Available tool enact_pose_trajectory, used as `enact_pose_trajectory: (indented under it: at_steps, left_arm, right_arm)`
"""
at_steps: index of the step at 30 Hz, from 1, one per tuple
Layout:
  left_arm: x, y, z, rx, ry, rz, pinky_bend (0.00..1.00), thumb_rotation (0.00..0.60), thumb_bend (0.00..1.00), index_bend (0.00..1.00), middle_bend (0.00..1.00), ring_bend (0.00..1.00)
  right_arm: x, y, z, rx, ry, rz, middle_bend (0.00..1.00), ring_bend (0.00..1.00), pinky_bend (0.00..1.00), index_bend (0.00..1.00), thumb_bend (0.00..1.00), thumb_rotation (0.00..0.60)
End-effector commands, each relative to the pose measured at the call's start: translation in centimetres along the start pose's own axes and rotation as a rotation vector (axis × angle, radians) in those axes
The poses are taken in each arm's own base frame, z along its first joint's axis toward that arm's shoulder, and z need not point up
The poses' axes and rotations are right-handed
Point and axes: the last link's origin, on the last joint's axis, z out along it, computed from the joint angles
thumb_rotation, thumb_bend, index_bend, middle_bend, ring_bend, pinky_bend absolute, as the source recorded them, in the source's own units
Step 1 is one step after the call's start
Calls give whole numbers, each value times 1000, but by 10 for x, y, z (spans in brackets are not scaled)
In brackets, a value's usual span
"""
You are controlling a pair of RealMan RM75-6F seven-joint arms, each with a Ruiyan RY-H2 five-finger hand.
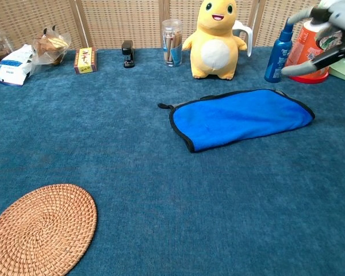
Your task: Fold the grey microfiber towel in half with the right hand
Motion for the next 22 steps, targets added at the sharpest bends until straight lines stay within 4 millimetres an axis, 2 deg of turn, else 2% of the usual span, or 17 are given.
enact_pose_trajectory:
  at_steps: [1, 10, 20, 22]
  left_arm:
    - [0, 0, -1, -3, 11, 3, 0, 600, 102, 0, 0, 0]
    - [0, 5, -6, -15, 28, 23, 0, 600, 102, 0, 0, 0]
    - [3, 7, -11, -11, 73, 34, 0, 600, 103, 0, 0, 0]
    - [2, 7, -11, -10, 73, 36, 0, 600, 103, 0, 0, 0]
  right_arm:
    - [9, 36, -36, 110, 101, -34, 40, 0, 189, 133, 0, 416]
    - [28, 78, -93, 62, 177, -82, 50, 0, 198, 176, 0, 418]
    - [46, 95, -122, 36, 230, -88, 44, 0, 191, 210, 0, 421]
    - [48, 99, -126, 26, 225, -87, 40, 0, 186, 213, 0, 441]
